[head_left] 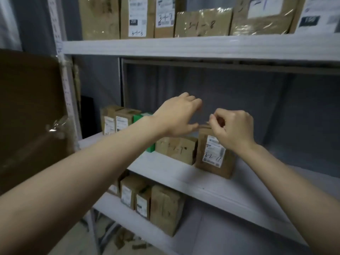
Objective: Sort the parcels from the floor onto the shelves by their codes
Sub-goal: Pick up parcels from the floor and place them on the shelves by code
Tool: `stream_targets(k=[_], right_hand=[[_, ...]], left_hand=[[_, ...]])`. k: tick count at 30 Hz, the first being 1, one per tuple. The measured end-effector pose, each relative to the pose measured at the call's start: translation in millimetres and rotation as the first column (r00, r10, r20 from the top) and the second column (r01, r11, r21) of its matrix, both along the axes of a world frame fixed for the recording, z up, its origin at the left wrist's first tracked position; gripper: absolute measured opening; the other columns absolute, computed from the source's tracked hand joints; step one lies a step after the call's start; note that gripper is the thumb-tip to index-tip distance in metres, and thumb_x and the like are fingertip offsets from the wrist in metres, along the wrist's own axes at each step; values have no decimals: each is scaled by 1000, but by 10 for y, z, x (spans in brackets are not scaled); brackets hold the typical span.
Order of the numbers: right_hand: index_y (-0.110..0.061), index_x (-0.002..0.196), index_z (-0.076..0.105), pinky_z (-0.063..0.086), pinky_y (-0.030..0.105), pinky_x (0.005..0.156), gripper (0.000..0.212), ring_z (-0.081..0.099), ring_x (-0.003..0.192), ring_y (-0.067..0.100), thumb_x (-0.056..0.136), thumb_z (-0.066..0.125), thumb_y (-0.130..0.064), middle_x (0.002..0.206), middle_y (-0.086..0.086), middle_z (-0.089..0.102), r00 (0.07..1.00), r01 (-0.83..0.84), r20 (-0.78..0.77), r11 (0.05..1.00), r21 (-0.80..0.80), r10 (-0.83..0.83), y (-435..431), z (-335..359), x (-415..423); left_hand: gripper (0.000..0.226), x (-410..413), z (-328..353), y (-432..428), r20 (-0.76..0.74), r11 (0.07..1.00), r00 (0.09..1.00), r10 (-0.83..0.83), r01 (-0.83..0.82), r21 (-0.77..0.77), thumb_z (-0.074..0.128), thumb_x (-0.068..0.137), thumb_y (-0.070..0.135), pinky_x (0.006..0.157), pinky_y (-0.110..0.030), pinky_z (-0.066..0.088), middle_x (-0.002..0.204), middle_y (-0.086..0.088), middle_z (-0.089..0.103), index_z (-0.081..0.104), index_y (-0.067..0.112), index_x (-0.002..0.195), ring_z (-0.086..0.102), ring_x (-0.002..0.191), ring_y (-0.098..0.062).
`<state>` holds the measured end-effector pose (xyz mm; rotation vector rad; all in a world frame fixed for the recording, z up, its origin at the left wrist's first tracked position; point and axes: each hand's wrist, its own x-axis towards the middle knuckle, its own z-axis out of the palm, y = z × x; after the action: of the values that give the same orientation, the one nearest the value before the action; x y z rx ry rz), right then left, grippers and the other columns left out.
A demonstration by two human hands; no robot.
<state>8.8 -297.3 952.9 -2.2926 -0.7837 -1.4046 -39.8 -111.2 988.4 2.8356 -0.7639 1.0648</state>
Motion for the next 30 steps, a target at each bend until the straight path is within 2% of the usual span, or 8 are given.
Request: stream_targets(k=[4,9,14,17,20,23,27,30], right_hand=[[-15,61,63,27,26,51,38,57,50,30,84,44,-40,50,1,57,992,-95,-95,993,-69,89,568,-537,67],[-13,60,61,35,29,50,36,57,54,33,80,45,-39,53,5,59,959,-148,-262,981,-125,112,1325,-1172,-1],[-16,65,62,39,30,54,32,56,59,27,83,47,-38,57,0,58,880,-247,-447,958,-143,161,2101,-1832,-308],[-18,70,63,46,32,57,27,59,62,24,87,53,-36,62,-2,60,810,-340,-547,929,-148,209,2537,-2301,-624],[-20,75,61,43,30,58,18,57,68,22,88,58,-32,72,-2,63,732,-392,-643,912,-125,226,2886,-2843,-992],[-21,90,66,45,31,62,11,58,78,21,87,59,-30,89,-2,65,656,-414,-732,899,-145,185,3106,-3470,-1289],[-17,108,62,51,35,75,26,61,97,25,87,64,-31,110,3,62,525,-381,-848,910,-164,67,3224,-4350,-1625],[-15,122,57,47,35,85,41,57,110,29,86,67,-33,122,7,57,377,-301,-926,942,-148,-25,3246,-4985,-1908]], left_hand=[[38,-98,-532,630,-159,989,977,142,-146,-9,63,85,33,79,-33,41,117,-6,59,53,14,116,50,109,-24],[47,-346,-1176,1397,-337,949,902,270,-308,-62,63,86,33,91,-42,47,126,-9,57,49,13,125,50,116,-27],[41,-745,-1936,2105,-526,899,781,338,-432,-64,62,87,32,77,-36,44,120,-11,56,50,12,121,52,110,-29],[42,-1012,-2494,2485,-650,860,678,342,-505,-74,62,88,32,78,-35,46,123,-9,56,50,12,123,54,109,-29],[47,-1269,-3118,2800,-757,805,563,330,-587,-86,64,87,35,85,-44,52,122,-10,59,50,11,124,57,108,-30],[43,-1541,-3761,2953,-834,734,470,291,-668,-120,64,89,32,87,-41,51,117,-10,61,52,6,121,58,106,-30],[42,-1930,-4650,3025,-906,666,337,256,-741,-87,61,92,27,85,-31,44,127,-14,59,52,7,127,55,115,-32],[46,-2229,-5270,3059,-938,650,250,241,-759,-35,61,89,32,89,-36,49,127,-12,58,50,10,128,55,114,-31]])
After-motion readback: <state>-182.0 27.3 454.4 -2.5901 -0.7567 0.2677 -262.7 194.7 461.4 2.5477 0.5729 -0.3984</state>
